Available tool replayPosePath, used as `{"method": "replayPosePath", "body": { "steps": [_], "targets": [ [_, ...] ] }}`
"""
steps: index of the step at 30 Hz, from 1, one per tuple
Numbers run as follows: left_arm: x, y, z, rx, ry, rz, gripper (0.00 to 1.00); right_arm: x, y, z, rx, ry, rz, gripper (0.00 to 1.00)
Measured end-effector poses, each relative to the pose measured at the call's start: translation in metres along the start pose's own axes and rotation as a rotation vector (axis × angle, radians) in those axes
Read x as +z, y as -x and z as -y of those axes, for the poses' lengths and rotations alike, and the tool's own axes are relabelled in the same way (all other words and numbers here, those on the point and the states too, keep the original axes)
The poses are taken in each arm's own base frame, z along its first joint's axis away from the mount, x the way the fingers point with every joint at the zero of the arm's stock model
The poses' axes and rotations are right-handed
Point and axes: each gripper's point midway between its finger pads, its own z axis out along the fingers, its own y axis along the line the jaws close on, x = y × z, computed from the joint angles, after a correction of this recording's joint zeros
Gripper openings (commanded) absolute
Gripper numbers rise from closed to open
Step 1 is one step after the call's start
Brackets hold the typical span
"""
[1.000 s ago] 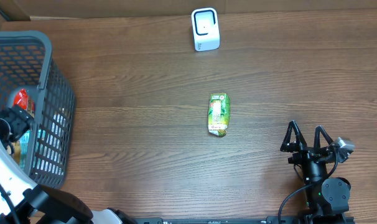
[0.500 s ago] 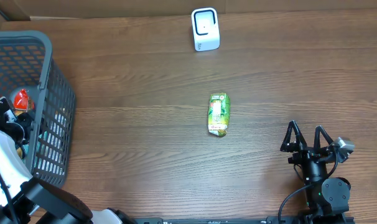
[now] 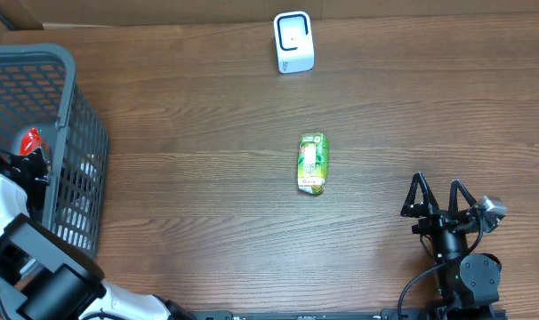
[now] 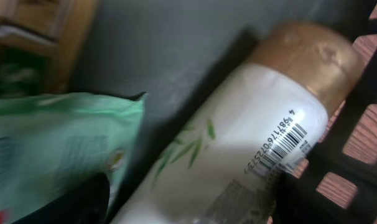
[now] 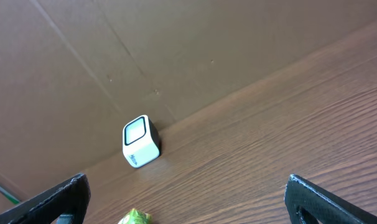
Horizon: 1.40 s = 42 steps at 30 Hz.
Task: Scan the item barcode
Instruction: 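Return the left gripper to the basket and grasp the white gold-capped tube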
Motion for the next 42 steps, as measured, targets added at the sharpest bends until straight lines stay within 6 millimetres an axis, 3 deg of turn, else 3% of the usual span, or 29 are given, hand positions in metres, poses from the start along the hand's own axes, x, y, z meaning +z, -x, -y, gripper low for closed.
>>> {"method": "replayPosePath", "body": {
  "steps": [4,6,8,9,13,22,26,29,32,37,42],
  "targets": [
    [0.018,-0.005,-0.001,0.007,-0.025,-0.037,0.76,0.0,0.0,0.0,0.0,0.001,0.0,1.0],
    [0.019,-0.003,-0.001,0.016,-0.026,-0.036,0.37,0.0,0.0,0.0,0.0,0.0,0.0,1.0],
    [0.02,-0.001,0.0,0.027,-0.033,-0.031,0.12,0.0,0.0,0.0,0.0,0.0,0.0,1.0],
    [0.021,-0.001,0.0,0.035,-0.036,-0.031,0.07,0.0,0.0,0.0,0.0,0.001,0.0,1.0],
    [0.018,0.005,0.002,0.05,-0.041,-0.02,0.04,0.0,0.0,0.0,0.0,0.0,0.0,1.0],
    [0.004,-0.005,0.009,0.006,-0.076,-0.159,0.04,0.0,0.0,0.0,0.001,0.001,0.001,1.0],
    [-0.033,0.015,0.011,-0.059,-0.058,-0.176,0.04,0.0,0.0,0.0,0.0,0.0,0.0,1.0],
    [-0.08,0.056,0.015,-0.093,-0.031,-0.059,0.04,0.0,0.0,0.0,0.001,0.001,0.001,1.0],
    [-0.124,0.082,0.023,-0.109,-0.01,0.053,0.04,0.0,0.0,0.0,0.001,0.001,0.001,1.0],
    [-0.202,0.104,0.045,-0.107,0.012,0.253,0.04,0.0,0.0,0.0,0.0,0.0,0.001,1.0],
    [-0.275,0.106,0.083,-0.029,0.014,0.446,0.04,0.0,0.0,0.0,0.0,0.0,0.001,1.0]
  ]
}}
